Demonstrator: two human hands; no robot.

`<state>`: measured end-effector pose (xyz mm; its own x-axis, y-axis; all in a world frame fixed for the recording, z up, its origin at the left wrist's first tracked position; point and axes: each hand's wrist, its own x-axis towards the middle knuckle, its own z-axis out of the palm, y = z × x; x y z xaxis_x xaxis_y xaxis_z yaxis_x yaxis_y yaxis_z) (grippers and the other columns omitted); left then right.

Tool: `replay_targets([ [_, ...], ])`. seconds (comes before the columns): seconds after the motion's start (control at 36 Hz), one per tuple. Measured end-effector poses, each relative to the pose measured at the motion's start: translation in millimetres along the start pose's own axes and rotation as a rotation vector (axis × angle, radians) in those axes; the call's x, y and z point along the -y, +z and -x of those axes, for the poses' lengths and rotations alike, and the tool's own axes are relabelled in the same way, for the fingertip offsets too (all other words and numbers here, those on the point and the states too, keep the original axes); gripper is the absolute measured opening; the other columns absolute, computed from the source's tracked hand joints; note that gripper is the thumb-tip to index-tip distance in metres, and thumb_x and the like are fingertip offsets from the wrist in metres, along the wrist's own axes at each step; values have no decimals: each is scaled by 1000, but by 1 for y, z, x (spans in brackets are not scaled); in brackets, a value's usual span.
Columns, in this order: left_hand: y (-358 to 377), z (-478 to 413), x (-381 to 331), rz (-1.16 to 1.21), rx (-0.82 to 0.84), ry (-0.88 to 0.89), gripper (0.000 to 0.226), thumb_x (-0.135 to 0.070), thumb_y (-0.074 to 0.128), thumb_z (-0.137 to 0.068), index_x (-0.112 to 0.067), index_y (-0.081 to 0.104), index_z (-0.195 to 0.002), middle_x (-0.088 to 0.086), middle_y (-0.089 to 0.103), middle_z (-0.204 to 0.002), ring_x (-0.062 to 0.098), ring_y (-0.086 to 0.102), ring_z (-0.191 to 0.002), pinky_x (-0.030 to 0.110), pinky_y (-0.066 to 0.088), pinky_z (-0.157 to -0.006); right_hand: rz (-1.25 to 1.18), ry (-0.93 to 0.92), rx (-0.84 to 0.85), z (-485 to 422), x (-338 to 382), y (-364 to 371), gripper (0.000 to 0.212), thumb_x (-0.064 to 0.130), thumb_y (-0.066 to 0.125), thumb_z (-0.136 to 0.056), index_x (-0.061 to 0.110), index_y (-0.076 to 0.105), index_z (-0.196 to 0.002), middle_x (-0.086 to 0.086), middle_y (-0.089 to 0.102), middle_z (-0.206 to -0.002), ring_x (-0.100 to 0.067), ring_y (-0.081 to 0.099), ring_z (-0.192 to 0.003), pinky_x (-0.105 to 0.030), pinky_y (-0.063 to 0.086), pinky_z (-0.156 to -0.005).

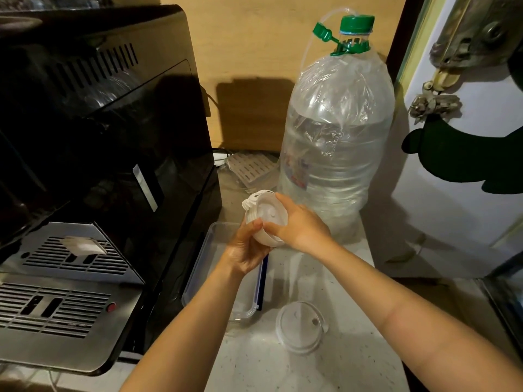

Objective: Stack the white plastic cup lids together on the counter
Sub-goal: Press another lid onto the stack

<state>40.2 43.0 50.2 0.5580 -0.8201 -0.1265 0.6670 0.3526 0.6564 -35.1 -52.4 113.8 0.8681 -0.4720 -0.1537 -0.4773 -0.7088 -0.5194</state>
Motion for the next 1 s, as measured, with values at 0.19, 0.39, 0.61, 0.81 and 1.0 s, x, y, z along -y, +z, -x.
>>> replay_targets([
  [0.19,-4,-2,1,-1,30,-16,128,-28,93,-34,-6,28,-142,16,58,-111,24,66,-95,39,57,-79,36,15,10,-2,1,2,71,57,50,-83,37,21,-144,-14,46,-138,-35,45,-127,-43,41,-97],
  [0.39,-11,-3,3,-15,-2,-36,101,-28,94,-26,-10,51,-115,10,72,-90,21,70,-83,35,60,-69,-38,11,68,-9,-12,12,74,59,51,-82,36,18,-145,-12,49,-140,-35,46,-127,-44,42,-101],
  [0.61,-22,3,7,-51,-69,-47,107,-33,93,-18,-18,49,-114,9,56,-105,24,57,-96,35,58,-69,-257,53,118,1,-58,35,83,47,56,-86,18,11,-150,-10,26,-155,-25,32,-140,-38,33,-111],
  [0.81,-29,12,10,-100,-115,-90,121,-36,92,-14,-19,42,-122,7,55,-105,22,55,-96,31,57,-64,-221,11,208,22,-87,57,79,48,57,-84,17,19,-147,-10,33,-150,-22,39,-134,-32,36,-104],
  [1.0,-27,22,13,-116,-60,-123,98,-35,91,-11,-20,55,-101,5,59,-96,20,56,-89,29,58,-60,531,-355,521,39,-95,83,101,33,76,-66,26,16,-147,-7,30,-146,-29,35,-131,-39,37,-105],
])
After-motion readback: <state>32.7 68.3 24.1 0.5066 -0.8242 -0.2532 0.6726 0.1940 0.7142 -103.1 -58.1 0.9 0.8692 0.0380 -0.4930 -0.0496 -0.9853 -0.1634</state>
